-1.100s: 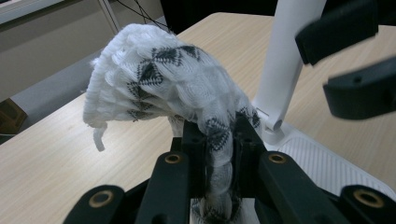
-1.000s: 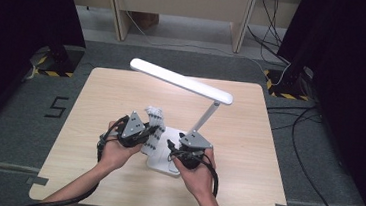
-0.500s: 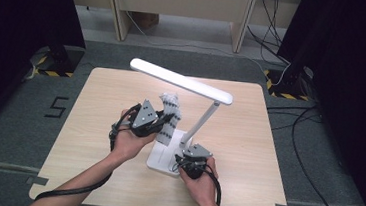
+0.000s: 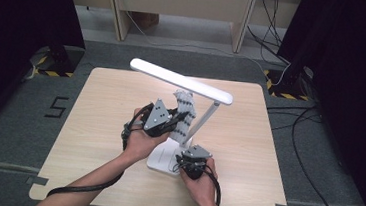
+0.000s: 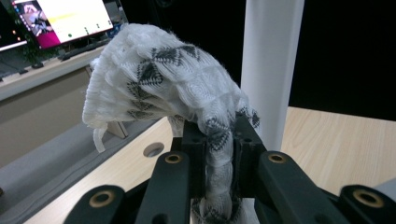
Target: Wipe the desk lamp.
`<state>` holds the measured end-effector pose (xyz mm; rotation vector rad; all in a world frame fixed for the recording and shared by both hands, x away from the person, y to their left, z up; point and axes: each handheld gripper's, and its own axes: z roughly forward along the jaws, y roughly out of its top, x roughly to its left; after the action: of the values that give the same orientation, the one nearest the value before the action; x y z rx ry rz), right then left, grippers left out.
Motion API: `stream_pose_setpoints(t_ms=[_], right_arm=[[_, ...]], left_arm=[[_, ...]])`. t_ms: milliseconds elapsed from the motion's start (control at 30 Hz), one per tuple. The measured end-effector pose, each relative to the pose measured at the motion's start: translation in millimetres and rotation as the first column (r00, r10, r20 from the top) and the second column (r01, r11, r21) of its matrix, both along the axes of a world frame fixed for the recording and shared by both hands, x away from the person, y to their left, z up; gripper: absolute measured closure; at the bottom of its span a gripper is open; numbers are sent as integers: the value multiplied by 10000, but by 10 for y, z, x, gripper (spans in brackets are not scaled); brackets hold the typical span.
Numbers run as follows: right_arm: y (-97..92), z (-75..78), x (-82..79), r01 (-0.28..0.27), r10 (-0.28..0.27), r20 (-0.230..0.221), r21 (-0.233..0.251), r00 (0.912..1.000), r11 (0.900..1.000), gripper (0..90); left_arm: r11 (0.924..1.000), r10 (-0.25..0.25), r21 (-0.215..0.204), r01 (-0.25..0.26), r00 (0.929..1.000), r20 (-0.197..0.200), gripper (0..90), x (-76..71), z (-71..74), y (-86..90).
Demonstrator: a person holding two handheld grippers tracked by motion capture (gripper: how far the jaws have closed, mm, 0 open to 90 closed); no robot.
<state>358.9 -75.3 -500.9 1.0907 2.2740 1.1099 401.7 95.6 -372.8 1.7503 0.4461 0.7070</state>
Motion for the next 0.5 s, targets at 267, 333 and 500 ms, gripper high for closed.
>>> stream_pose_setpoints(t_ms=[267, 333, 500], right_arm=[[-3, -17, -1, 4, -5, 93, 131, 10000, 9999, 728], [-5, -16, -3, 2, -3, 84, 113, 10000, 9999, 728], [-5, -20, -4, -2, 0, 128, 121, 9999, 9999, 727]], left_arm=[[9994, -284, -163, 290, 9989, 374, 788, 7, 36, -84], [9992, -349, -184, 357, 9985, 431, 788, 8, 37, -107], [9987, -450, -218, 461, 9977, 507, 788, 14, 31, -156]])
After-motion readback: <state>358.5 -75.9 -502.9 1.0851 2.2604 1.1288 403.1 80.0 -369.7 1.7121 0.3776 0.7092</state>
